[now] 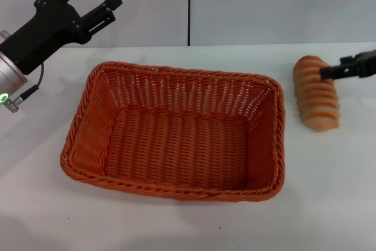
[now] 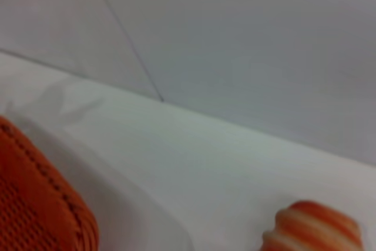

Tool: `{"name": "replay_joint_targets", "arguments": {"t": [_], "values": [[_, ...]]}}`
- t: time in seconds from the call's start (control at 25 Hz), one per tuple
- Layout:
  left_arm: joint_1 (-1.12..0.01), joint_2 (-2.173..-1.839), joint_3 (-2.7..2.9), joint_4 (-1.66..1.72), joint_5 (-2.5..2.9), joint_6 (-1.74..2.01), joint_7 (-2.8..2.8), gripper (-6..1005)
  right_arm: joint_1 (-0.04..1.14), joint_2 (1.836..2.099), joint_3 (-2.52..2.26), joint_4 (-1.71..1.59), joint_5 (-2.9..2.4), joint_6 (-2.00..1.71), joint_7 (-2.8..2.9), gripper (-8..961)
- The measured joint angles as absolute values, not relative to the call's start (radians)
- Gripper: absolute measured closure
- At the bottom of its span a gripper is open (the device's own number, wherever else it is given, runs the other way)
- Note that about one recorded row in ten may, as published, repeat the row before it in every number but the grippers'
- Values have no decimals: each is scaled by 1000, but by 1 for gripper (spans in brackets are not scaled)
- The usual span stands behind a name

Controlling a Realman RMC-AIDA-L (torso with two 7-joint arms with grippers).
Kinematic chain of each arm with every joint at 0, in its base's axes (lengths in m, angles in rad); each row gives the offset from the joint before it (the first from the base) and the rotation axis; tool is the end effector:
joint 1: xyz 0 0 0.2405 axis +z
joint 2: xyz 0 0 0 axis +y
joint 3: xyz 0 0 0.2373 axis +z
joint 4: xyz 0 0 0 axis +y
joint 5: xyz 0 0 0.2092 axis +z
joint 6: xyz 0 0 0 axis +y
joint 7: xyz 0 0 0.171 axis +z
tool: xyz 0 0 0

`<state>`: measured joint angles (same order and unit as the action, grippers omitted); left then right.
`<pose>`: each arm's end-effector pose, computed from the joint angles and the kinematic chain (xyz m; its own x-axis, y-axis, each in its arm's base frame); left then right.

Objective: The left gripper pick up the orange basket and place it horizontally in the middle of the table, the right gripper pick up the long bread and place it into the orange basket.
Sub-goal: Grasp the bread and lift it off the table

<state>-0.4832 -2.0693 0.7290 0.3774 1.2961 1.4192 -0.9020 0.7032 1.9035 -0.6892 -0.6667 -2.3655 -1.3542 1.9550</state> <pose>-0.2399 0.3601 0.0201 0.5866 -0.0352 0.8091 0.5814 -0.6772 -0.4510 0.2739 0.3992 0.0481 0.6769 -0.6904 -0.2554 -0.7324 -0.5970 -0.3274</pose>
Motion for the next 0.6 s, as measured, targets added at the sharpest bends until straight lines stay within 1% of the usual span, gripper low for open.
{"name": "replay_joint_targets", "arguments": {"t": [0.6], "values": [[-484,-2069,729,376,1296,1439,-902,170,708,1900,-716,-608,-2381,-1329,1957,179]]}}
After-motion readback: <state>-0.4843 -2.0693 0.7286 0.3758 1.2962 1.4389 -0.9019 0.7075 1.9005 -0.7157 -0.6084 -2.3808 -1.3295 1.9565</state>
